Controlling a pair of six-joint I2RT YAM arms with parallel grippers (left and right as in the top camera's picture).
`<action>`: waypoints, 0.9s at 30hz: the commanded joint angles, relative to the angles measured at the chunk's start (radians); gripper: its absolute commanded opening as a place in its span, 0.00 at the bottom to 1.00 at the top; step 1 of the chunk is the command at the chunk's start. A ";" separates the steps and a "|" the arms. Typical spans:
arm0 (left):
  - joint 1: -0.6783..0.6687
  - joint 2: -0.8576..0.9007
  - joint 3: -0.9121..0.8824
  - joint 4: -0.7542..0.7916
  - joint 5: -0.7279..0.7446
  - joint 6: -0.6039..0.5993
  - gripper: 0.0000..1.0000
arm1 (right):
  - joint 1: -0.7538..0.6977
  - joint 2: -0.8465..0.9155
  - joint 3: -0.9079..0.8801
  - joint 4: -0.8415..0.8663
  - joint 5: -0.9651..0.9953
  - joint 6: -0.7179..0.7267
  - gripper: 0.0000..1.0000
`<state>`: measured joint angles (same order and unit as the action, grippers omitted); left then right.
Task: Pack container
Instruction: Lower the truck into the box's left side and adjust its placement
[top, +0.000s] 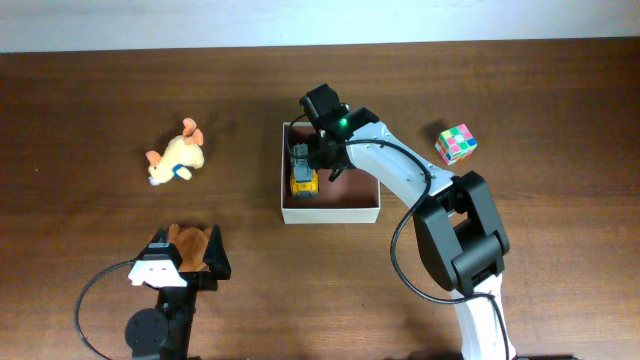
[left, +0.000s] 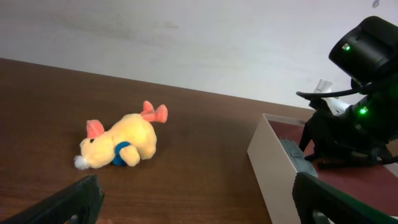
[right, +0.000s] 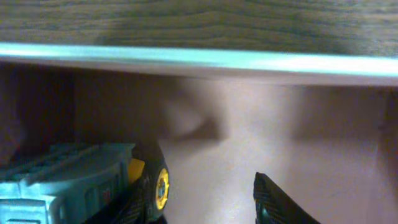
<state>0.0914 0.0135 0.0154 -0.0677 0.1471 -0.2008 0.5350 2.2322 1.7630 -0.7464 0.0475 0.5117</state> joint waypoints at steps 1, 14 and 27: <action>0.000 -0.008 -0.006 0.000 0.014 0.016 0.99 | -0.005 0.002 -0.008 0.020 -0.056 -0.042 0.48; 0.000 -0.008 -0.006 0.000 0.014 0.016 0.99 | -0.054 0.001 0.027 -0.160 -0.068 -0.055 0.50; 0.000 -0.008 -0.006 0.000 0.014 0.016 0.99 | -0.030 -0.005 0.128 -0.372 -0.183 -0.135 0.53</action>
<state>0.0914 0.0139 0.0154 -0.0673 0.1471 -0.2008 0.4770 2.2322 1.8618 -1.1210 -0.0784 0.4114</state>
